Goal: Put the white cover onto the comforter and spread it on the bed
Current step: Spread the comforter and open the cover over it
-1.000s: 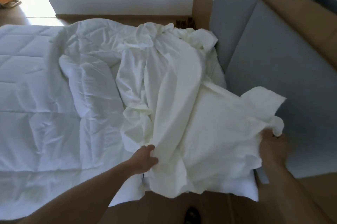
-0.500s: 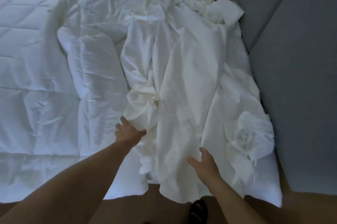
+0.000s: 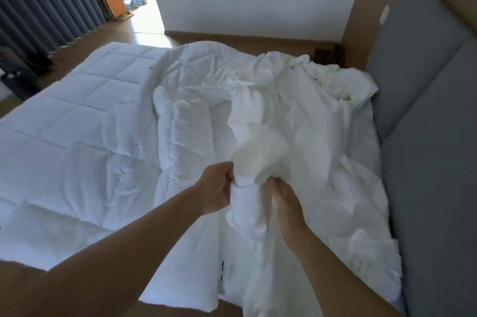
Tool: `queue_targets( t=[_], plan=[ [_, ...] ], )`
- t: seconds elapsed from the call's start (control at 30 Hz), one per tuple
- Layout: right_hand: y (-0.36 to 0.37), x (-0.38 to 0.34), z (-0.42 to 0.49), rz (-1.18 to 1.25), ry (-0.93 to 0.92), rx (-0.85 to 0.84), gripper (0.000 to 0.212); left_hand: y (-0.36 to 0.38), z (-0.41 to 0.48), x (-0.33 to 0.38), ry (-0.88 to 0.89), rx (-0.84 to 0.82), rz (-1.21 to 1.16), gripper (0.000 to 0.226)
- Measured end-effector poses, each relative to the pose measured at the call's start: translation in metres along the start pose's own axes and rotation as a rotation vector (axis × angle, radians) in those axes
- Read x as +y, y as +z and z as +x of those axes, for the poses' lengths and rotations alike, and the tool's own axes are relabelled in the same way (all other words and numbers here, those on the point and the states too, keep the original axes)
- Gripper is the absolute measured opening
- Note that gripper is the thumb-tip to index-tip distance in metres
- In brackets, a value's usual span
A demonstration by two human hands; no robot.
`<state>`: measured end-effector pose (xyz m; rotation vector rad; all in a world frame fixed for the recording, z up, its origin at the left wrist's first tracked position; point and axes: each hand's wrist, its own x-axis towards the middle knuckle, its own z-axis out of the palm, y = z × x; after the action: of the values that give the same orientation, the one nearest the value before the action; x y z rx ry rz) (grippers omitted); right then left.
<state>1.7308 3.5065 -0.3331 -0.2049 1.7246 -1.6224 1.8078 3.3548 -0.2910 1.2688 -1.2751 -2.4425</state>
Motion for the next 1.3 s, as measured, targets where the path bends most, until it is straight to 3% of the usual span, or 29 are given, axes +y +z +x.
queue_targets(
  t=[0.13,0.23,0.4,0.5,0.57,0.67,0.73,0.8,0.87,0.93,1.0,1.1,1.27,1.3],
  plan=[
    [-0.004,-0.044,-0.004,0.081,-0.080,-0.039,0.106,0.002,-0.035,0.025,-0.047,-0.075,-0.018,0.032],
    [-0.007,-0.072,-0.012,-0.097,-0.128,-0.203,0.111,0.000,-0.059,0.031,-0.099,-0.110,0.052,0.041],
    [0.010,-0.100,-0.028,-0.377,-0.108,-0.284,0.088,-0.009,-0.087,0.046,-0.118,-0.247,0.171,0.038],
    [0.024,-0.099,-0.044,-0.533,-0.041,-0.269,0.041,-0.023,-0.097,0.051,-0.169,-0.311,0.266,0.028],
    [0.033,-0.101,-0.057,-0.517,-0.057,-0.174,0.023,-0.040,-0.097,0.056,-0.173,-0.347,0.342,0.024],
    [0.054,-0.108,-0.082,-0.433,-0.152,-0.092,0.006,-0.078,-0.089,0.058,-0.180,-0.271,0.469,0.014],
    [0.076,-0.108,-0.098,-0.506,-0.222,-0.124,0.007,-0.100,-0.079,0.059,-0.206,-0.212,0.515,0.037],
    [0.100,-0.097,-0.112,-0.676,-0.266,-0.199,0.006,-0.112,-0.070,0.060,-0.252,-0.237,0.454,0.059],
    [0.120,-0.083,-0.121,-0.828,-0.276,-0.243,0.008,-0.111,-0.069,0.062,-0.275,-0.318,0.355,0.064],
    [0.130,-0.074,-0.129,-0.829,-0.227,-0.218,0.011,-0.104,-0.075,0.062,-0.241,-0.284,0.286,0.044],
    [0.131,-0.070,-0.137,-0.790,-0.176,-0.194,0.008,-0.101,-0.077,0.059,-0.154,-0.144,0.236,0.018],
    [0.132,-0.069,-0.151,-0.793,-0.136,-0.184,0.015,-0.106,-0.071,0.058,-0.102,-0.008,0.148,0.020],
    [0.132,-0.074,-0.157,-0.876,-0.098,-0.229,0.007,-0.101,-0.083,0.077,-0.009,-0.139,-0.001,0.024],
    [0.130,-0.079,-0.157,-0.901,-0.075,-0.249,0.018,-0.098,-0.089,0.084,0.031,-0.198,-0.003,0.018]
  ],
)
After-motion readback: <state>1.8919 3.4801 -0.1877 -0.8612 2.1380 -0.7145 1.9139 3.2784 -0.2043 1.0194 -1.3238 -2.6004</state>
